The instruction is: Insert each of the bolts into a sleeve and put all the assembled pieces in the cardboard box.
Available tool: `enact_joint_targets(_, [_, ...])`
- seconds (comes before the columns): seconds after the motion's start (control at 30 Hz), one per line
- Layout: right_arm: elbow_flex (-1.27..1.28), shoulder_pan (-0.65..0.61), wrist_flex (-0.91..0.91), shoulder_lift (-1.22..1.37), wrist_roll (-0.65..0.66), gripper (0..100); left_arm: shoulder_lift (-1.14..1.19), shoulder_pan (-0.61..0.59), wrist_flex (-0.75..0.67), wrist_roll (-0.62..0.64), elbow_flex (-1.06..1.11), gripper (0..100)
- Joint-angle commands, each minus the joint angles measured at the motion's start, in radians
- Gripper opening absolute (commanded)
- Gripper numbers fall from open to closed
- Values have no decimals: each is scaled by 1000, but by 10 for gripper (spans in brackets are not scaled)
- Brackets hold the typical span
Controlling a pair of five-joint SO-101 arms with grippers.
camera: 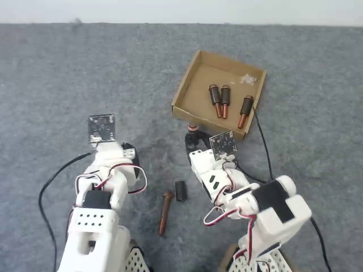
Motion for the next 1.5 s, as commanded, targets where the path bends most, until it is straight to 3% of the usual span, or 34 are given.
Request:
enact_joint_targets(0.0, [17,19,50,-137,-3,6,5,-52,-8,-26,-22,10])
enact_joint_targets(0.5, [-58,165,1118,-820,-9,6,14,-150,-44,-57,-50,11])
enact_joint_targets(0.63, [-124,202,1382,-937,-3,6,14,-232,-46,-158,-67,12])
enact_joint_targets(0.73, [-210,237,1560,-983,-3,6,14,-236,-41,-161,-65,12])
enact_joint_targets(0.93, [-368,297,1702,-947,-3,6,15,-265,-21,-149,-68,11])
enact_joint_targets(1.17, [-542,348,1813,-831,-3,6,15,-362,37,-272,-88,13])
enact_joint_targets(1.47, [-1043,418,2143,-506,-2,6,15,-361,38,-308,-82,13])
